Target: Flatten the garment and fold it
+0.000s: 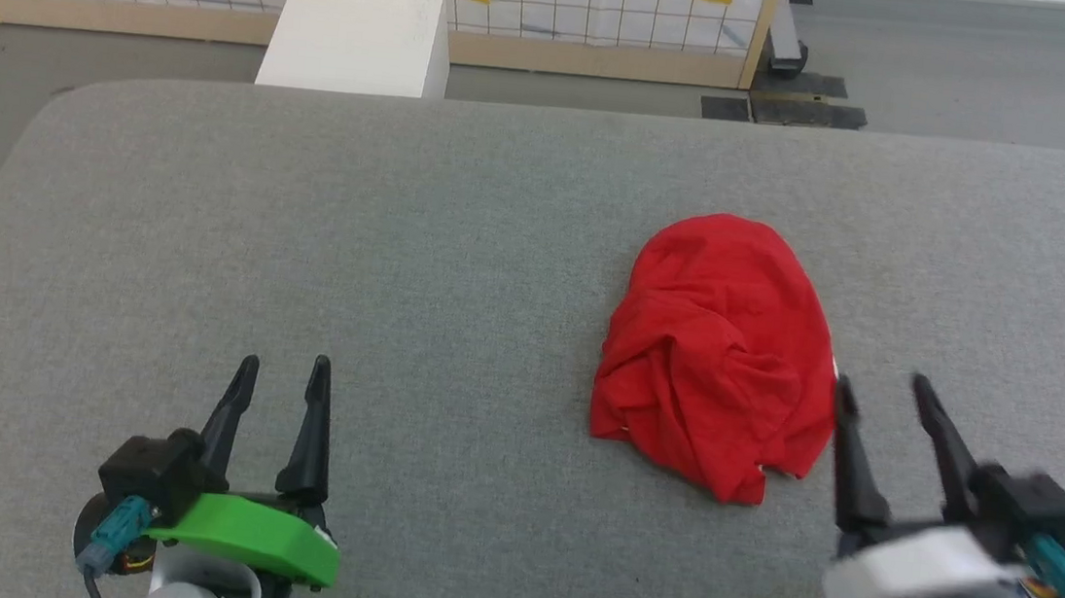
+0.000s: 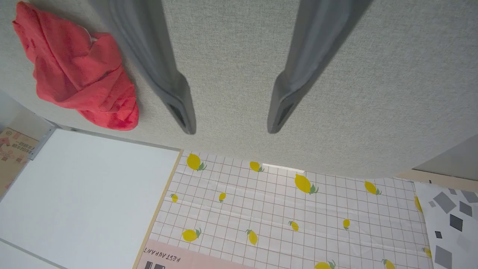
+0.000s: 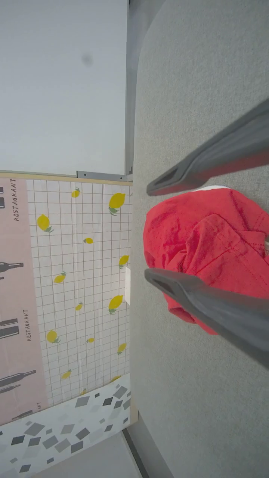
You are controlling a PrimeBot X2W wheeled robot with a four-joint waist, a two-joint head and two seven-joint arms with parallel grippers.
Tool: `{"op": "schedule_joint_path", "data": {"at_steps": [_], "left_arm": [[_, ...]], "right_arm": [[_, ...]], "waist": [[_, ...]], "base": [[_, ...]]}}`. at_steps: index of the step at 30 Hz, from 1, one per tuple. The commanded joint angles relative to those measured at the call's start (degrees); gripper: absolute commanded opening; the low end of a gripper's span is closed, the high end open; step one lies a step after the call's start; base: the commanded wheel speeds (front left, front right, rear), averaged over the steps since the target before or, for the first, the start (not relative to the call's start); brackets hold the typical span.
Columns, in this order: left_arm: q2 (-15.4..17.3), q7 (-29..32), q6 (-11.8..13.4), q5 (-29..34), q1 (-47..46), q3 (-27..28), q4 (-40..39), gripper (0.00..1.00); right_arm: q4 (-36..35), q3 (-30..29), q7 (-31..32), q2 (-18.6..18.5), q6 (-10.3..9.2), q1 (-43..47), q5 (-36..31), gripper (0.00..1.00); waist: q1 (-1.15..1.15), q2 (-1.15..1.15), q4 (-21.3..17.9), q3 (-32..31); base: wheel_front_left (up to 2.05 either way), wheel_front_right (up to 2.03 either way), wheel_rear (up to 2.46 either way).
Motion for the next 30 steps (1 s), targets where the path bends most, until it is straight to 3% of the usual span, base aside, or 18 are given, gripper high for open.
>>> {"op": "schedule_joint_path", "data": {"at_steps": [1,11,16,19,20,21,22,23,30], "left_arm": [[-0.25,-0.22,-0.39,-0.05,-0.96,-0.07,-0.34,1.00],[-0.26,-0.22,-0.39,-0.62,-3.52,-2.04,-0.82,1.00],[-0.26,-0.22,-0.39,-0.98,-4.07,-2.12,-0.77,1.00],[-0.26,-0.22,-0.39,-1.07,-4.09,-2.02,-0.79,1.00],[-0.26,-0.22,-0.39,-1.08,-4.08,-1.98,-0.80,1.00],[-0.27,-0.22,-0.39,-1.10,-4.05,-1.92,-0.81,1.00],[-0.27,-0.22,-0.39,-1.11,-4.01,-1.84,-0.82,1.00],[-0.27,-0.22,-0.39,-1.09,-3.92,-1.75,-0.81,1.00],[-0.27,-0.22,-0.39,-0.97,-3.03,-1.51,-0.18,1.00]], "right_arm": [[0.80,1.08,1.59,0.05,-0.09,-2.50,-0.87,1.00],[13.06,5.92,29.31,0.05,-0.09,-11.53,-1.56,1.00],[14.89,6.84,39.44,0.05,-0.09,-10.98,-1.90,1.00],[14.22,7.09,42.04,0.05,-0.09,-10.30,-2.19,1.00],[14.05,7.05,42.59,0.05,-0.09,-10.02,-2.28,0.93],[13.79,7.11,43.12,0.05,-0.09,-9.70,-2.15,0.38],[13.40,7.16,43.12,0.05,-0.09,-9.53,-2.06,0.11],[12.69,6.97,42.38,0.05,-0.09,-9.35,-2.05,0.00],[8.28,0.94,33.98,0.05,-0.09,-6.47,-0.44,0.00]], "waist": [[0.00,0.00,0.25,0.61],[0.00,0.00,2.81,4.34],[0.00,0.00,3.68,5.33],[0.00,0.00,3.94,5.70],[0.00,0.00,3.96,5.76],[0.00,0.00,3.95,5.82],[0.00,0.00,3.89,5.84],[0.00,0.00,3.79,5.82],[0.00,0.00,2.48,3.94]], "base": [[0.00,0.00,0.00],[0.00,0.00,0.00],[0.00,0.00,0.00],[0.00,0.00,0.00],[0.00,0.00,0.00],[0.00,0.00,0.00],[0.00,0.00,0.00],[0.00,0.00,0.00],[0.00,0.00,0.00]]}}
